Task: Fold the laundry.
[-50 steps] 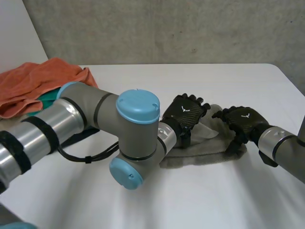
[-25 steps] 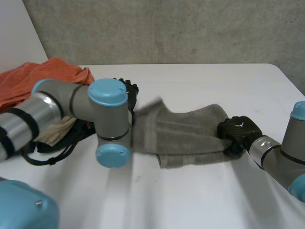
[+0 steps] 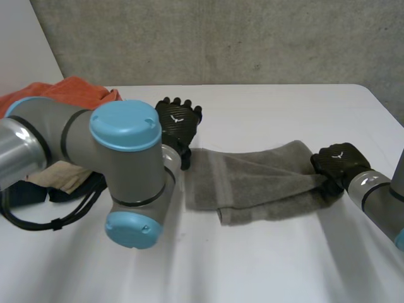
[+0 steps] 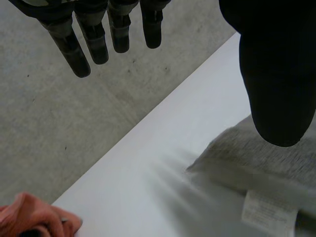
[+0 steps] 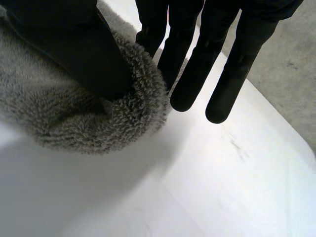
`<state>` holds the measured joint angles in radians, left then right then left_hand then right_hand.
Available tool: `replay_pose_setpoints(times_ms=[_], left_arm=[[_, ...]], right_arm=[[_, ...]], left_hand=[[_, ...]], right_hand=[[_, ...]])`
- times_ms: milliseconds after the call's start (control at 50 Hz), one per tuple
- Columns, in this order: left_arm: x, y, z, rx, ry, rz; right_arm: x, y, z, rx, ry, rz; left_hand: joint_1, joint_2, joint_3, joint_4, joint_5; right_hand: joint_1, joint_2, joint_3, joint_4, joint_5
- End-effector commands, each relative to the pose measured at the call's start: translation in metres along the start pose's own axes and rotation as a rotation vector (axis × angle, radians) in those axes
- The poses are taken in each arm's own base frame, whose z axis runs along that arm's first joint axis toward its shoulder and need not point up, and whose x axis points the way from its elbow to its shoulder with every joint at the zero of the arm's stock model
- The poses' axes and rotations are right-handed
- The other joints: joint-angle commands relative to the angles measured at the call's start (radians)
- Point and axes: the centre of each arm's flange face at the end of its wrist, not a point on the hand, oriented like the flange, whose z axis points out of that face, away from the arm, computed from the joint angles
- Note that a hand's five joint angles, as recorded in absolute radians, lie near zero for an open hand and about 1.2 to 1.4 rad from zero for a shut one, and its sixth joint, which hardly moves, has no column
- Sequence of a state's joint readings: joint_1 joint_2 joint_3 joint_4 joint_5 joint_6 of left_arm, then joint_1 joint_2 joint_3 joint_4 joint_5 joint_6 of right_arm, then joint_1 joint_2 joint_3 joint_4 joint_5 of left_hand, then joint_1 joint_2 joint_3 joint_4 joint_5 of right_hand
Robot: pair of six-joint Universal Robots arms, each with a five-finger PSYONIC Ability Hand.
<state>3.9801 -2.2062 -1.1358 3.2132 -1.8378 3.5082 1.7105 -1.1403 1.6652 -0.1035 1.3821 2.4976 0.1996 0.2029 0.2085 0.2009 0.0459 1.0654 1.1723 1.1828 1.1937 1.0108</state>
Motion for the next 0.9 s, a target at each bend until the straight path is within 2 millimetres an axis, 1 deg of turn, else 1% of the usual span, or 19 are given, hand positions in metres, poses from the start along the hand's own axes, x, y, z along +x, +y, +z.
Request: replay_pose_setpoints(times_ms=[20, 100, 160, 180, 240, 260, 300, 320, 400, 460, 480, 540, 560, 620, 700, 720, 780, 820, 900], left_arm=[[-0.02, 0.001, -0.02, -0.023, -0.013, -0.034], [-0.028, 0.0, -0.028, -0.01, -0.01, -0.05], [-0.032, -0.001, -0.032, 0.005, -0.01, -0.055], [-0.035, -0.003, -0.033, 0.017, -0.013, -0.058], [-0.039, -0.005, -0.035, 0.029, -0.023, -0.063], [-0.04, -0.006, -0.036, 0.034, -0.027, -0.068], [-0.042, -0.007, -0.037, 0.04, -0.029, -0.072], [-0.043, -0.009, -0.038, 0.045, -0.029, -0.078], [-0.045, -0.013, -0.04, 0.059, -0.029, -0.098], [-0.045, -0.016, -0.039, 0.072, -0.02, -0.112], [-0.045, -0.019, -0.038, 0.081, -0.011, -0.122], [-0.044, -0.023, -0.036, 0.099, 0.005, -0.138], [-0.044, -0.026, -0.035, 0.109, 0.017, -0.151], [-0.043, -0.031, -0.032, 0.124, 0.036, -0.176], [-0.039, -0.042, -0.027, 0.163, 0.081, -0.22], [-0.037, -0.047, -0.025, 0.178, 0.104, -0.238], [-0.033, -0.053, -0.02, 0.193, 0.144, -0.267], [-0.026, -0.056, -0.016, 0.196, 0.193, -0.305], [-0.006, -0.058, -0.008, 0.167, 0.302, -0.349]], right_arm=[[0.008, -0.003, -0.012, -0.125, 0.068, -0.272], [0.013, -0.026, -0.013, -0.09, 0.175, -0.391], [0.004, -0.047, -0.013, 0.0, 0.21, -0.438], [-0.009, -0.061, -0.015, 0.078, 0.207, -0.46], [-0.035, -0.082, -0.021, 0.225, 0.177, -0.483], [-0.056, -0.092, -0.028, 0.332, 0.133, -0.504], [-0.08, -0.096, -0.038, 0.433, 0.064, -0.524], [-0.102, -0.094, -0.045, 0.522, -0.015, -0.544], [-0.144, -0.083, -0.06, 0.673, -0.192, -0.577], [-0.156, -0.076, -0.058, 0.659, -0.244, -0.565], [-0.157, -0.074, -0.055, 0.62, -0.252, -0.54], [-0.15, -0.076, -0.05, 0.549, -0.249, -0.462], [-0.143, -0.079, -0.048, 0.504, -0.249, -0.38], [-0.131, -0.084, -0.046, 0.451, -0.264, -0.228], [-0.093, -0.103, -0.054, 0.424, -0.278, 0.052], [-0.077, -0.11, -0.059, 0.42, -0.294, 0.155], [-0.05, -0.118, -0.061, 0.413, -0.302, 0.298], [-0.028, -0.112, -0.053, 0.354, -0.304, 0.425], [-0.008, -0.103, -0.039, 0.258, -0.295, 0.539]], left_hand=[[-0.025, -0.028, -0.034, -0.026, -0.046], [-0.025, -0.028, -0.034, -0.026, -0.046], [-0.025, -0.028, -0.034, -0.026, -0.046], [-0.025, -0.028, -0.034, -0.026, -0.046], [-0.025, -0.028, -0.034, -0.026, -0.046], [-0.025, -0.028, -0.034, -0.026, -0.046], [-0.025, -0.028, -0.034, -0.026, -0.046], [-0.025, -0.028, -0.034, -0.026, -0.046], [-0.025, -0.028, -0.034, -0.026, -0.046], [-0.025, -0.028, -0.034, -0.026, -0.046], [-0.025, -0.028, -0.034, -0.026, -0.046], [-0.025, -0.028, -0.034, -0.026, -0.046], [-0.025, -0.028, -0.034, -0.026, -0.046], [-0.025, -0.028, -0.034, -0.026, -0.046], [-0.025, -0.028, -0.034, -0.026, -0.046], [-0.025, -0.028, -0.034, -0.026, -0.046], [-0.025, -0.028, -0.034, -0.026, -0.046], [-0.025, -0.028, -0.034, -0.026, -0.046], [-0.025, -0.028, -0.034, -0.026, -0.046]], right_hand=[[0.331, 0.224, 0.213, 0.203, 0.211], [0.331, 0.224, 0.213, 0.203, 0.211], [0.331, 0.224, 0.213, 0.203, 0.211], [0.331, 0.224, 0.213, 0.203, 0.211], [0.331, 0.224, 0.213, 0.203, 0.211], [0.331, 0.224, 0.213, 0.203, 0.211], [0.331, 0.224, 0.213, 0.203, 0.211], [0.331, 0.224, 0.213, 0.203, 0.211], [0.331, 0.224, 0.213, 0.203, 0.211], [0.331, 0.224, 0.213, 0.203, 0.211], [0.153, 0.046, 0.036, 0.025, 0.033], [-0.8, -0.907, -0.917, -0.928, -0.92], [-0.891, -0.998, -1.008, -1.019, -1.011], [-0.891, -0.998, -1.008, -1.019, -1.011], [-0.891, -0.998, -1.008, -1.019, -1.011], [-0.891, -0.998, -1.008, -1.019, -1.011], [-0.891, -0.998, -1.008, -1.019, -1.011], [-0.891, -0.998, -1.008, -1.019, -1.011], [-0.891, -0.998, -1.008, -1.019, -1.011]])
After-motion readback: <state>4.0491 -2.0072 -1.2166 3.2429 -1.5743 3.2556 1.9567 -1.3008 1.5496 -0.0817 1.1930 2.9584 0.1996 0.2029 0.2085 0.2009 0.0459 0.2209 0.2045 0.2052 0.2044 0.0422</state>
